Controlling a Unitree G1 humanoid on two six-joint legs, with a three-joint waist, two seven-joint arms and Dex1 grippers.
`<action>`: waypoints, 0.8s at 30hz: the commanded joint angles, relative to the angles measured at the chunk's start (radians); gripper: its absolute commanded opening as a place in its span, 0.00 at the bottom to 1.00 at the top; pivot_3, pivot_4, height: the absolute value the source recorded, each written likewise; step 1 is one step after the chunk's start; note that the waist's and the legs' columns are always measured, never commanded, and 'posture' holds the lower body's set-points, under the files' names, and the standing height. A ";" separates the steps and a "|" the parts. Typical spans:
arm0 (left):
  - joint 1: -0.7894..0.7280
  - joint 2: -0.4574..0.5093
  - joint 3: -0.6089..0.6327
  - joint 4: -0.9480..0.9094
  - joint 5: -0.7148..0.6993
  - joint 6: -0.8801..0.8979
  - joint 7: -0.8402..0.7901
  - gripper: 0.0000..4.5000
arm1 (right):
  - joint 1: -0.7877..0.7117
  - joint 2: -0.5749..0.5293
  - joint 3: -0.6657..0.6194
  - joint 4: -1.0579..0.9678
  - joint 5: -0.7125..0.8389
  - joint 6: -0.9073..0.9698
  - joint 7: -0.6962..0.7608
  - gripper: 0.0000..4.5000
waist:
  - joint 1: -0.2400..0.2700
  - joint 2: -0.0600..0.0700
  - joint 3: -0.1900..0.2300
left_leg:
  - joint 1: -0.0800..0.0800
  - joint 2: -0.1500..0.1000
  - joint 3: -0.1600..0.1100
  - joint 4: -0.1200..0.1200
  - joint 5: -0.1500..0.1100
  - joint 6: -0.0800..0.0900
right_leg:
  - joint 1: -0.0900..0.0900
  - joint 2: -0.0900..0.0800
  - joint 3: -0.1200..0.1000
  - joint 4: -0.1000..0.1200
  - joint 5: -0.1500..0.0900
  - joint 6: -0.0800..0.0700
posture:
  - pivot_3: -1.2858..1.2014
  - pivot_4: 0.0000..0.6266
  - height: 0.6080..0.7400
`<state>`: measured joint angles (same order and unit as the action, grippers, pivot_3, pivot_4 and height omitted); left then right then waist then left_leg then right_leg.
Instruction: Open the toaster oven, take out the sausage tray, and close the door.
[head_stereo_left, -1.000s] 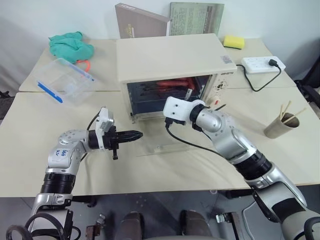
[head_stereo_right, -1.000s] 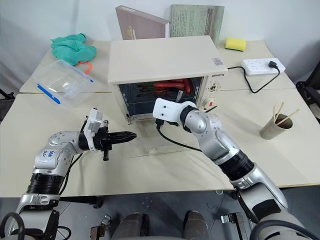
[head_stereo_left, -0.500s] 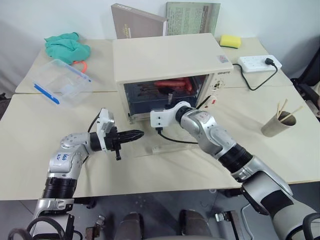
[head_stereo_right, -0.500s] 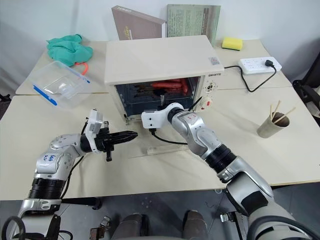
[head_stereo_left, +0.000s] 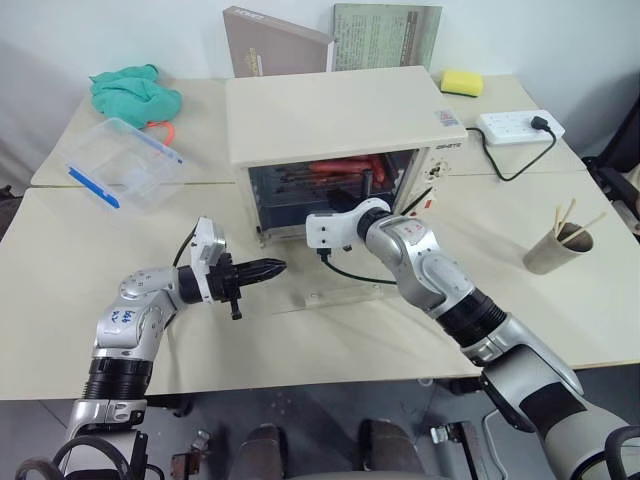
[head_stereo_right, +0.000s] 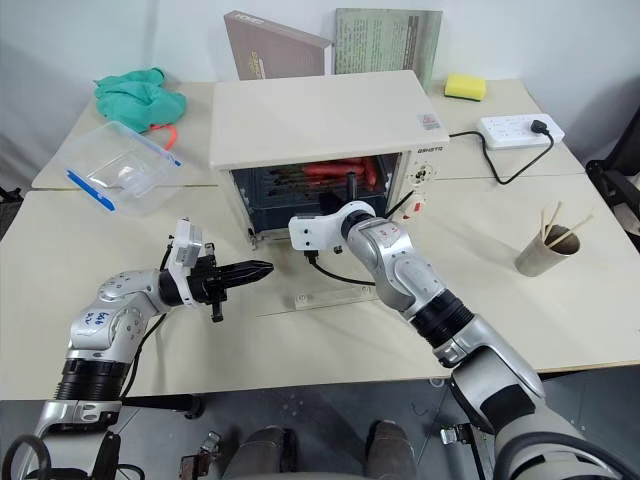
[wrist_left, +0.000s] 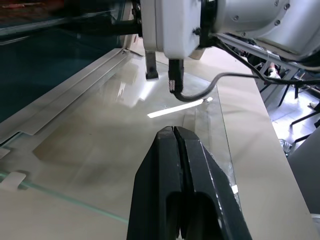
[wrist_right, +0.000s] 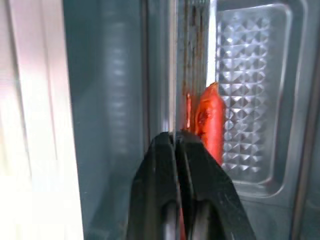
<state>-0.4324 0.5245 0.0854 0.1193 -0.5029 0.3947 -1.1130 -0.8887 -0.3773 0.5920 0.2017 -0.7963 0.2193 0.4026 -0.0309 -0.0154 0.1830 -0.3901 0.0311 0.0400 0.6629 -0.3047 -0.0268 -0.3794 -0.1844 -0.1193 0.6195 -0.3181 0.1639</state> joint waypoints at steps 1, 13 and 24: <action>-0.016 0.011 0.047 -0.018 -0.039 0.005 0.009 0.00 | 0.012 -0.009 -0.032 -0.067 -0.024 -0.008 -0.003 0.01 | 0.000 0.000 0.000 | 0.000 0.000 0.000 0.000 0.000 0.000 | 0.000 0.000 0.000 0.000 0.000 0.000 | 0.52 0.24 1.00; 0.024 0.086 0.155 -0.064 -0.133 0.147 0.033 0.00 | 0.126 -0.064 -0.058 -0.233 -0.039 -0.090 -0.001 0.01 | -0.003 0.000 0.000 | 0.000 0.000 0.000 -0.001 0.000 0.000 | 0.000 0.000 0.000 0.000 0.000 0.000 | 0.52 0.24 1.00; 0.099 0.145 0.279 -0.117 -0.247 0.293 0.115 0.34 | 0.226 -0.145 -0.107 -0.358 -0.027 -0.181 0.039 0.00 | 0.001 0.000 0.000 | 0.000 0.000 0.000 -0.001 0.000 -0.001 | 0.000 0.000 0.000 -0.001 0.000 0.000 | 0.52 0.24 1.00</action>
<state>-0.3419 0.6631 0.3438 0.0404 -0.7213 0.6818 -1.0099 -0.6549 -0.5115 0.5193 -0.0906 -0.8236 0.0656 0.4416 -0.0294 -0.0150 0.1833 -0.3899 0.0312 0.0400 0.6622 -0.3052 -0.0276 -0.3796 -0.1844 -0.1190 0.6187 -0.3181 0.1639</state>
